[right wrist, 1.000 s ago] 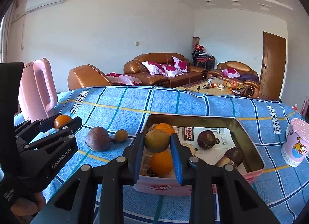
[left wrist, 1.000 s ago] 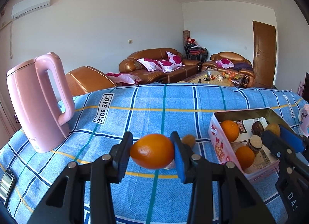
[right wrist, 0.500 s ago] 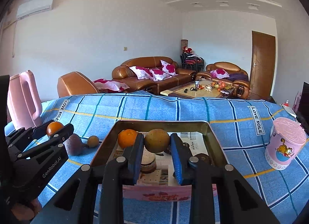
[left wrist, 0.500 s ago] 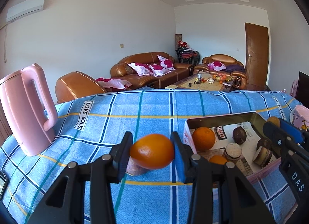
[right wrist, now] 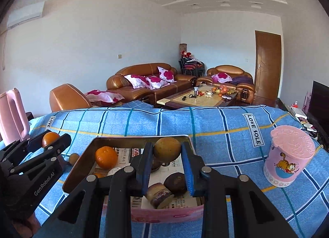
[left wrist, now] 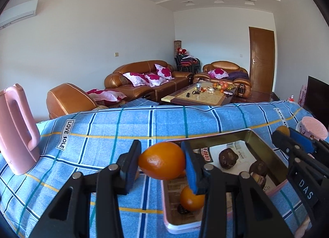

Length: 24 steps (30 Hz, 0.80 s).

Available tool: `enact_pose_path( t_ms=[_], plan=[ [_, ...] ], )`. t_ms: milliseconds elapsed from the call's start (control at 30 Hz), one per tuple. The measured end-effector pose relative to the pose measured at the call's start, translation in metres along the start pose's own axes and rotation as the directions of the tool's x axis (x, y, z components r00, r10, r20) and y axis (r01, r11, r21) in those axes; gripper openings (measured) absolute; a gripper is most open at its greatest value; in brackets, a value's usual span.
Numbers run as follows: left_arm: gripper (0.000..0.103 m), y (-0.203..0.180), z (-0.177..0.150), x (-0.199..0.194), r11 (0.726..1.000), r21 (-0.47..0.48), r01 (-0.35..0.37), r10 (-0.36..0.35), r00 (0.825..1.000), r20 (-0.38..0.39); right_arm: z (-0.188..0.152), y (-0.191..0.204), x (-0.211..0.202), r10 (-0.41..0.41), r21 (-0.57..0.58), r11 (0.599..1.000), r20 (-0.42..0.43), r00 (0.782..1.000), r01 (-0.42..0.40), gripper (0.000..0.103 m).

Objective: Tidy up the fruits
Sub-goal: 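Lower the small fruit and orange into the tin and open both tools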

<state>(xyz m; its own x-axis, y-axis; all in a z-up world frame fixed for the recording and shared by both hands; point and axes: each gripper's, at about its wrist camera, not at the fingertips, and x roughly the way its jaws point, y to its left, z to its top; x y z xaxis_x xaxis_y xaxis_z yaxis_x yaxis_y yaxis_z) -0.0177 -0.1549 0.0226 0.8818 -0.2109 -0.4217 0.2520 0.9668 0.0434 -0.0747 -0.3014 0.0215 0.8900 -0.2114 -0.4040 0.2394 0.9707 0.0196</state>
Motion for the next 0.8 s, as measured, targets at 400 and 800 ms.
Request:
enact_pose_path(
  t_ms=[400, 800],
  plan=[
    [0.042, -0.033, 0.004, 0.028, 0.997, -0.005, 0.071, -0.071, 0.996, -0.052, 0.005, -0.017, 0.02, -0.038, 0.004, 0.999, -0.028, 0.999, 0.038, 0.03],
    [0.042, -0.02, -0.002, 0.045, 0.998, -0.036, 0.057, -0.061, 0.992, -0.114, 0.001, 0.004, 0.051, 0.01, -0.093, 0.995, -0.135, 0.991, -0.022, 0.03]
  ],
)
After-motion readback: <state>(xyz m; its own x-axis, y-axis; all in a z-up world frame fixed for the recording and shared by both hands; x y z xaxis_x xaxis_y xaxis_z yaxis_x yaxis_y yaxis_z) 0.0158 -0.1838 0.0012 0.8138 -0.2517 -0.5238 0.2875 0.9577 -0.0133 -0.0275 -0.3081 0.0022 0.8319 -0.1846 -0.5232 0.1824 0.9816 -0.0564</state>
